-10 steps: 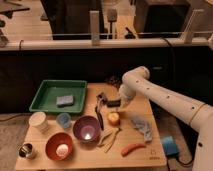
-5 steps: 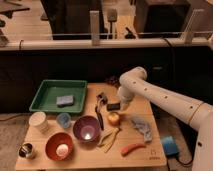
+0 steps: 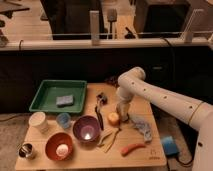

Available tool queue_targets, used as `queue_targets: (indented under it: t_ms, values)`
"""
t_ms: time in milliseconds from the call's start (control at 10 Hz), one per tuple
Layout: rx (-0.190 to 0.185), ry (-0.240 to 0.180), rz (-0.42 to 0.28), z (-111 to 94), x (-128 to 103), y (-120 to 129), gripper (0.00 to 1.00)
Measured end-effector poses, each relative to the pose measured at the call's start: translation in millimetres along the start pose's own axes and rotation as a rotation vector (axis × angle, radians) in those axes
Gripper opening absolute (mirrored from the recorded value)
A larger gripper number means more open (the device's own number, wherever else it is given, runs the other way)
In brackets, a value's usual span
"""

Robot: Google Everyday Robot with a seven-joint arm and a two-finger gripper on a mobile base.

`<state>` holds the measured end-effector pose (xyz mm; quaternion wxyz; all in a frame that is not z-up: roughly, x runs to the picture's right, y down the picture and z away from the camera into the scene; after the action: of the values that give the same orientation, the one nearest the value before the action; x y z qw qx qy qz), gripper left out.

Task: Place eraser in purple bowl

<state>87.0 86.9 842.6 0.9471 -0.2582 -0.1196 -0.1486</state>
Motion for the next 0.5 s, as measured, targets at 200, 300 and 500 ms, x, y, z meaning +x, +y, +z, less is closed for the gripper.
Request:
queue_targets:
  t_ms: [200, 300, 500]
  values:
    - [-0.007, -0.021, -0.005, 4.1, -2.5, -2.6, 0.44]
    - [-0.013, -0.026, 0.005, 5.6, 0.0, -2.5, 0.38]
    - [-0.024, -0.033, 0.014, 9.5, 0.6, -3.4, 0.44]
